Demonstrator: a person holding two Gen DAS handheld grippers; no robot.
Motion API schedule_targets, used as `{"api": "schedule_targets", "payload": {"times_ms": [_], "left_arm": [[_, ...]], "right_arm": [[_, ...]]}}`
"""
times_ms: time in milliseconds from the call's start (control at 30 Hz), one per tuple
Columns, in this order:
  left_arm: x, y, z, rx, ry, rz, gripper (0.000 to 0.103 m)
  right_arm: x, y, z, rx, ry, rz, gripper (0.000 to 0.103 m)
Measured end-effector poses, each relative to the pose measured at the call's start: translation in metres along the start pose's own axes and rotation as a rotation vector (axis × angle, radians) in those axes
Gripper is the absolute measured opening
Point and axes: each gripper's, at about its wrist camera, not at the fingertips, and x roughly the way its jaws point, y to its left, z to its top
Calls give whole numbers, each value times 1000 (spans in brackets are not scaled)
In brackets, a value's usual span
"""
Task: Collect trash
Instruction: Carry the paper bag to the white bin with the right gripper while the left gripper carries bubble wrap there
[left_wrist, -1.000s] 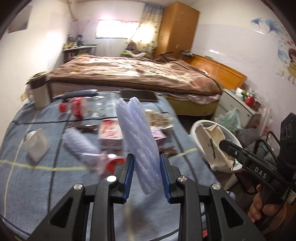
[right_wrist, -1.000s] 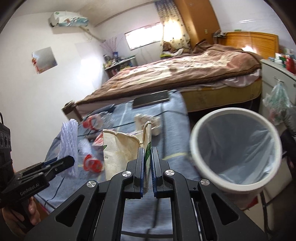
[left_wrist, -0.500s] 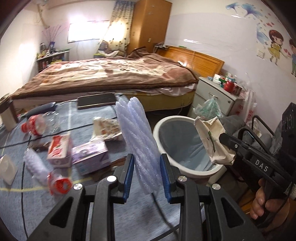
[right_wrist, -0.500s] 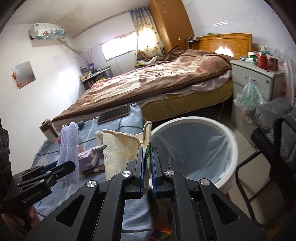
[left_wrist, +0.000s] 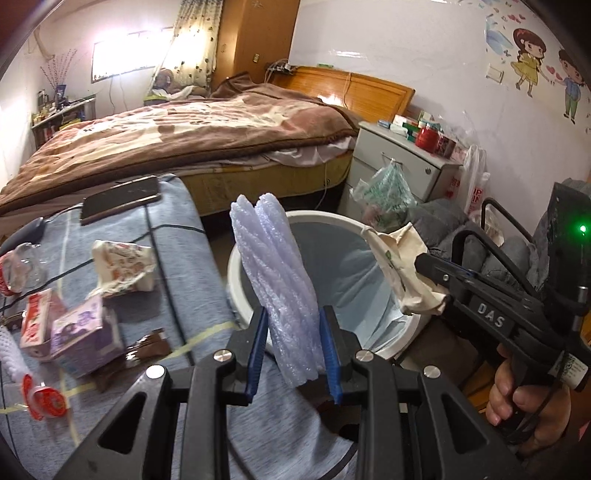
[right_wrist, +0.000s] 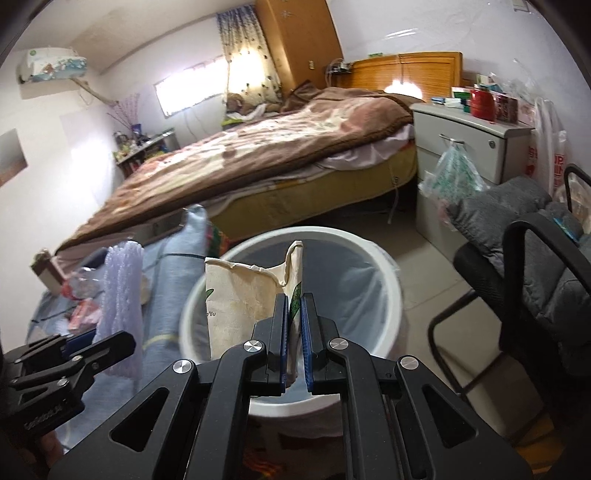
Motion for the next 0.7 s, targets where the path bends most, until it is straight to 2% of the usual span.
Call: {"api": "schedule_targets", "payload": {"times_ms": [233, 400, 567, 700], "left_arm": [[22, -12, 2, 20, 39, 3, 30], [30, -14, 4, 14, 45, 1, 31], [36, -15, 6, 9, 53, -15, 37], [35, -12, 4, 2, 49, -17, 49]], "right_arm": [[14, -9, 0, -29, 33, -64, 9], [24, -17, 0, -35, 67, -74, 9], [27, -16, 0, -37, 91, -96, 11], [26, -18, 1, -30, 84, -106, 17]]}}
